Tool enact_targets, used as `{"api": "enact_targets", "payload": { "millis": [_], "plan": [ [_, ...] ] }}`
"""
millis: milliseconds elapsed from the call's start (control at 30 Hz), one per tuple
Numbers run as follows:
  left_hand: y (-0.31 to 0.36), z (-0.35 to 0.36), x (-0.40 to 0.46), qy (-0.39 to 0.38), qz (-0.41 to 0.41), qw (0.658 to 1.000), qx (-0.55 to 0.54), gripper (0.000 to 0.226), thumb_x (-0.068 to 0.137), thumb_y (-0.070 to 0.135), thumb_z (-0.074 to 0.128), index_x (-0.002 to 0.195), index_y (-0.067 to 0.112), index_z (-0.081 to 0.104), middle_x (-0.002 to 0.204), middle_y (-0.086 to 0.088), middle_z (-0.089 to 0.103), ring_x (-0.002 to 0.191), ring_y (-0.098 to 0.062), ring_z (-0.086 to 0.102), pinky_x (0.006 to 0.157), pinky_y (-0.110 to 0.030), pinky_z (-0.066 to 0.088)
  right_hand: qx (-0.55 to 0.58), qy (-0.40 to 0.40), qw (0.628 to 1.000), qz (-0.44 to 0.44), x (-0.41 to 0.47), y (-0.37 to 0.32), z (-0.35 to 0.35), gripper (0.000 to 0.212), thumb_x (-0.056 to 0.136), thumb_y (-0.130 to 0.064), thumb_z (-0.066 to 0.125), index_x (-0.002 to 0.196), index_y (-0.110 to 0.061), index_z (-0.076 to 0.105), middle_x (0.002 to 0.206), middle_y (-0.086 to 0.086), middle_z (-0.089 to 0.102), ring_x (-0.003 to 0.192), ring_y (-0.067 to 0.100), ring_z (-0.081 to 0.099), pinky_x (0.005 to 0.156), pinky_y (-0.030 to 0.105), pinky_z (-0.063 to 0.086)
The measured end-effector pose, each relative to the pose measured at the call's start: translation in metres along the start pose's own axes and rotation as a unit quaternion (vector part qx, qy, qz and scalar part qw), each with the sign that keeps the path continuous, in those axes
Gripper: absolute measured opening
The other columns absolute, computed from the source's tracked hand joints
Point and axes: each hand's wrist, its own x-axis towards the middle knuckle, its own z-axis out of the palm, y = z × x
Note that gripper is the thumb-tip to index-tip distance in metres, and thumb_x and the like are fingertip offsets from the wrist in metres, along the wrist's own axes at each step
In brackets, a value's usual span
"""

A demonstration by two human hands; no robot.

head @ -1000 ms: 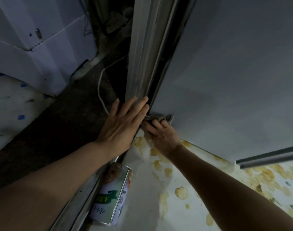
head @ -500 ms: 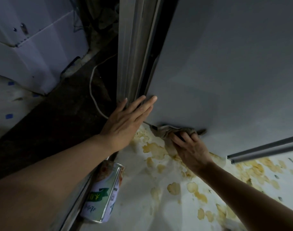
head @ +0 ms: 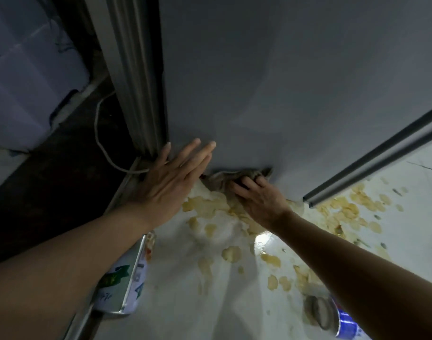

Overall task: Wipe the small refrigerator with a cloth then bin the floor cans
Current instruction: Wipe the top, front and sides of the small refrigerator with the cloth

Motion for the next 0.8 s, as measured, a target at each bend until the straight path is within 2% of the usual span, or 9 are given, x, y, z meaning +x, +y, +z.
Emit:
{"api": "enact_targets", "payload": {
  "millis": [67, 167, 233, 333, 467, 533, 600, 667, 800],
  "plan": [
    [0.013, 0.002, 0.012, 0.026, 0.035, 0.999, -0.015, 0.076, 0.061, -0.01, 0.049, 0.136, 0.003, 0.045, 0.15, -0.006, 0.033, 0.135, -0.03, 0.037, 0.099, -0.06, 0.034, 0.0, -0.031, 0.999, 0.024, -0.037, 0.011, 0.009, 0.048, 0.083, -0.024, 0.038, 0.122, -0.036, 0.062, 0.128, -0.021, 0.054, 0.107, 0.017, 0.039, 0.083, 0.025, 0.042],
    [0.028, 0.004, 0.028, 0.016, 0.078, 0.997, -0.019, 0.073, 0.069, -0.01, 0.023, 0.137, 0.005, 0.043, 0.151, -0.005, 0.031, 0.137, -0.03, 0.033, 0.102, -0.059, 0.031, 0.037, -0.134, 0.99, 0.039, -0.081, 0.021, 0.037, 0.053, 0.091, -0.016, 0.032, 0.143, -0.028, 0.039, 0.15, -0.009, 0.024, 0.126, 0.024, 0.034, 0.098, 0.034, 0.037],
    [0.031, 0.009, 0.031, -0.021, 0.082, 0.996, -0.002, 0.076, 0.071, -0.01, 0.017, 0.143, 0.008, 0.032, 0.156, -0.001, 0.011, 0.143, -0.025, 0.011, 0.107, -0.057, 0.024, 0.072, -0.174, 0.98, 0.069, -0.087, 0.023, 0.041, 0.055, 0.095, -0.02, 0.042, 0.148, -0.025, 0.029, 0.152, -0.003, 0.011, 0.129, 0.028, 0.024, 0.103, 0.039, 0.031],
    [0.033, 0.015, 0.03, -0.055, 0.078, 0.995, 0.021, 0.081, 0.069, -0.011, 0.026, 0.147, 0.01, 0.021, 0.155, 0.005, -0.012, 0.142, -0.021, -0.012, 0.11, -0.055, 0.016, 0.107, -0.131, 0.98, 0.103, -0.077, 0.015, 0.033, 0.052, 0.093, -0.019, 0.043, 0.143, -0.03, 0.037, 0.149, -0.004, 0.024, 0.121, 0.028, 0.027, 0.099, 0.039, 0.036],
    [0.036, 0.011, 0.031, -0.054, 0.068, 0.995, 0.047, 0.071, 0.076, 0.003, 0.024, 0.146, 0.01, 0.024, 0.158, 0.006, 0.003, 0.145, -0.022, 0.011, 0.108, -0.055, 0.023, 0.105, -0.03, 0.992, 0.057, -0.029, -0.002, 0.015, 0.059, 0.084, -0.024, 0.06, 0.138, -0.037, 0.041, 0.141, -0.006, 0.034, 0.111, 0.024, 0.038, 0.09, 0.036, 0.042],
    [0.036, 0.01, 0.031, -0.049, 0.072, 0.993, 0.084, 0.069, 0.079, 0.006, 0.017, 0.147, 0.01, 0.021, 0.158, 0.006, 0.0, 0.145, -0.022, 0.012, 0.108, -0.054, 0.025, 0.095, -0.007, 0.995, 0.037, -0.009, -0.007, 0.008, 0.056, 0.087, -0.025, 0.047, 0.141, -0.035, 0.035, 0.138, -0.004, 0.032, 0.11, 0.025, 0.035, 0.09, 0.036, 0.038],
    [0.037, 0.01, 0.032, -0.034, 0.067, 0.993, 0.086, 0.067, 0.08, 0.005, 0.015, 0.145, 0.009, 0.028, 0.158, 0.004, 0.011, 0.143, -0.022, 0.019, 0.107, -0.054, 0.028, 0.074, 0.001, 0.997, 0.03, -0.008, -0.003, 0.01, 0.056, 0.089, -0.024, 0.038, 0.144, -0.033, 0.031, 0.141, -0.005, 0.029, 0.111, 0.026, 0.028, 0.092, 0.035, 0.037],
    [0.042, 0.008, 0.032, -0.027, 0.058, 0.995, 0.08, 0.064, 0.081, 0.004, 0.018, 0.142, 0.008, 0.037, 0.156, 0.001, 0.022, 0.141, -0.024, 0.026, 0.106, -0.054, 0.03, 0.038, -0.007, 0.999, 0.012, -0.023, 0.006, 0.02, 0.054, 0.092, -0.025, 0.042, 0.145, -0.032, 0.031, 0.146, -0.007, 0.026, 0.112, 0.027, 0.02, 0.095, 0.034, 0.037],
    [0.063, 0.007, 0.036, -0.025, 0.063, 0.994, 0.087, 0.06, 0.081, 0.005, 0.031, 0.141, 0.011, 0.038, 0.157, 0.001, 0.017, 0.142, -0.022, 0.023, 0.107, -0.052, 0.029, 0.032, -0.081, 0.996, 0.011, -0.069, 0.023, 0.044, 0.059, 0.092, -0.024, 0.048, 0.147, -0.027, 0.028, 0.148, -0.004, 0.014, 0.122, 0.028, 0.019, 0.102, 0.036, 0.032]
  ]
}}
